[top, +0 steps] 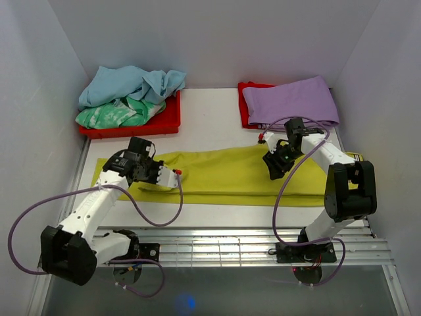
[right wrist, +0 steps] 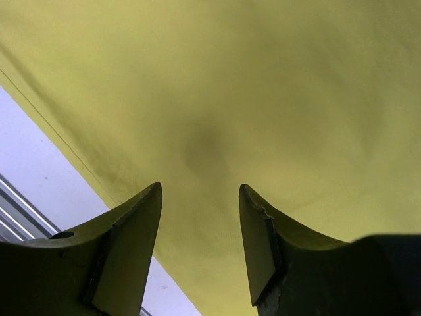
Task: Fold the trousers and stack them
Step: Fold the trousers
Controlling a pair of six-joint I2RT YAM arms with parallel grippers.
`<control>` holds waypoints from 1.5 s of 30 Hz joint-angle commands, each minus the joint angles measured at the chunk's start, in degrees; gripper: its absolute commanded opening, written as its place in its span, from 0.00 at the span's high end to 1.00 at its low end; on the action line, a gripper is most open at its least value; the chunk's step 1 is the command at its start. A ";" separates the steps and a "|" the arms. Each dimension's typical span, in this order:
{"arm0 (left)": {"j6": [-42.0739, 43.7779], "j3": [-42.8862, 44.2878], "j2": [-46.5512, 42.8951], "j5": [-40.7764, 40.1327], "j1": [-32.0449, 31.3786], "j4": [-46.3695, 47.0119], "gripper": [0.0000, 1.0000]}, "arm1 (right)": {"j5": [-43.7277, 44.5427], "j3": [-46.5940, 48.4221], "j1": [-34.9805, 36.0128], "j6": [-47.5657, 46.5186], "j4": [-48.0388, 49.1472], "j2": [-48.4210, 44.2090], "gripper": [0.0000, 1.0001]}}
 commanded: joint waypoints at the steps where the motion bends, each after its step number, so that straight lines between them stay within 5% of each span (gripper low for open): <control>1: 7.23 -7.60 -0.59 -3.73 6.17 0.91 1.00 | -0.78 1.81 -0.20 0.34 -1.90 -0.18 0.44; 6: 12.52 -13.85 0.10 -6.62 24.32 10.30 1.00 | -1.13 2.78 -0.20 -0.01 -2.78 0.52 0.44; 14: 16.82 -9.63 9.50 -3.11 49.13 20.04 1.00 | 2.03 0.68 -0.20 0.25 -1.72 2.46 0.46; 20: 15.87 -9.90 15.92 -3.73 53.47 25.25 1.00 | 4.14 -0.64 -0.20 -0.89 -2.51 4.04 0.46; 21: 15.08 -9.90 17.15 -3.73 53.65 26.13 0.69 | 3.97 -0.82 -0.20 -1.24 -2.78 3.78 0.46; 23: 12.18 -8.76 17.68 -2.07 54.43 26.23 0.38 | 2.13 -0.82 -0.20 -2.82 -4.35 2.46 0.46; 24: 11.39 -7.97 17.69 -1.19 54.79 25.53 0.12 | 1.25 -0.82 -0.20 -3.43 -4.88 1.76 0.45; 25: 9.55 -7.00 17.60 -0.14 55.14 24.74 0.10 | -1.02 -0.65 -0.12 -3.96 -5.67 0.54 0.45; 33: -5.74 12.24 18.82 10.85 56.99 1.29 0.10 | -8.25 1.29 2.08 -2.84 -5.87 -5.36 0.46; 36: -9.01 16.54 21.55 14.19 58.65 -7.50 0.20 | -7.99 0.76 5.41 -0.55 -1.75 -8.08 0.48; 41: 2.56 11.04 20.86 16.93 62.52 -14.02 0.24 | -5.09 0.85 15.60 5.08 3.36 -7.56 0.48; 45: 9.26 4.27 19.10 14.99 62.88 -9.73 0.24 | 0.26 -0.47 24.91 8.24 11.09 -6.16 0.50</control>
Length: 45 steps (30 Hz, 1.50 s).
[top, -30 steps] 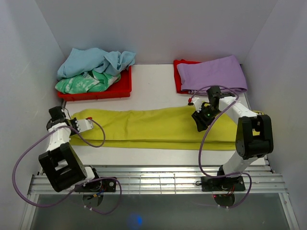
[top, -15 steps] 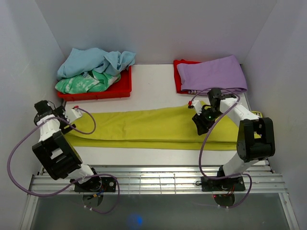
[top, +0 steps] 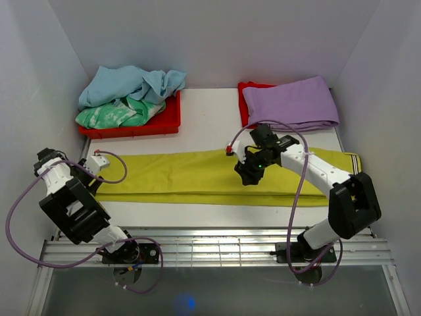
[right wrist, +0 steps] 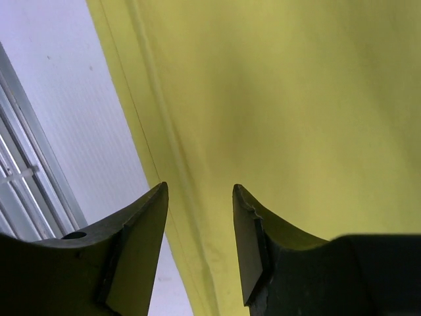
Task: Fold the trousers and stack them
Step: Fold the trousers
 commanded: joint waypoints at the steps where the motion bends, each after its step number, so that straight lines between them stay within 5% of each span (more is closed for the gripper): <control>1: 8.58 -4.00 -2.09 1.97 0.06 -2.10 0.24 | 4.90 0.47 8.13 4.57 9.33 1.54 0.50; 9: 7.55 -2.79 3.45 -1.02 -0.03 0.37 0.22 | 13.08 2.23 19.41 5.72 14.53 10.93 0.51; 23: 10.71 -1.82 7.93 -3.30 0.06 3.79 0.29 | 14.41 4.25 20.29 4.84 13.92 16.31 0.66; 28: 12.29 -2.96 6.71 -2.52 0.06 7.83 0.39 | 14.85 4.78 20.47 4.84 13.57 16.66 0.79; 30: 12.99 -2.96 5.92 -0.60 0.06 8.19 0.41 | 14.94 5.13 20.47 4.84 13.22 16.92 0.92; 40: 16.78 -3.49 4.68 1.53 -0.03 8.54 0.51 | 15.73 5.66 20.47 6.25 13.39 15.69 0.92; 45: 16.95 -2.70 6.35 0.47 0.06 7.58 0.43 | 14.50 7.50 20.38 7.48 11.82 15.78 0.92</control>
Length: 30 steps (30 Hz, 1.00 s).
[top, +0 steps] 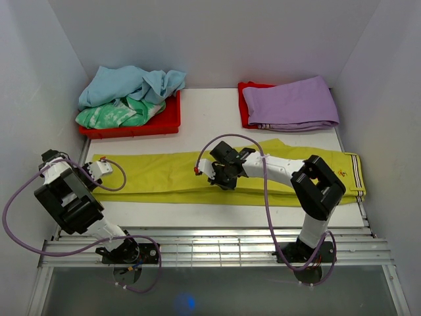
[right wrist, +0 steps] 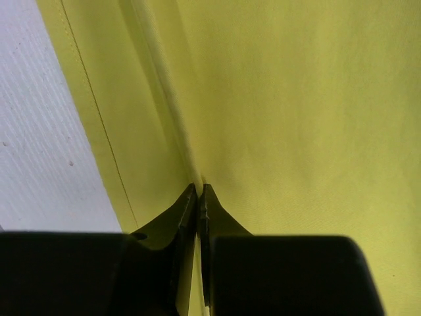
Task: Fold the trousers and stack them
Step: Fold the trousers
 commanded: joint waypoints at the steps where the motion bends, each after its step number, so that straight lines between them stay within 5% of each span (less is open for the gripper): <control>1: 1.78 1.11 0.01 1.69 0.11 -1.78 0.42 | -2.50 4.57 0.32 1.84 -1.21 -0.39 0.92; 6: 2.05 0.59 0.19 2.31 0.11 -2.05 0.35 | -4.45 5.11 0.41 2.02 -3.50 1.35 0.92; 18: 3.01 -0.74 1.07 0.73 0.02 -0.38 0.52 | -4.98 5.02 0.32 0.88 -3.59 8.66 0.92; 23: 2.23 1.46 0.54 1.95 -0.07 -0.11 0.69 | -4.27 4.93 0.32 1.14 -3.59 9.27 0.92; 28: 0.56 7.59 -1.12 4.59 0.02 -2.92 1.00 | -4.27 5.02 0.32 1.67 -3.68 9.63 0.92; 30: -0.06 9.89 -1.48 6.17 0.02 -4.15 1.00 | -4.10 5.02 0.23 1.84 -3.59 9.54 0.92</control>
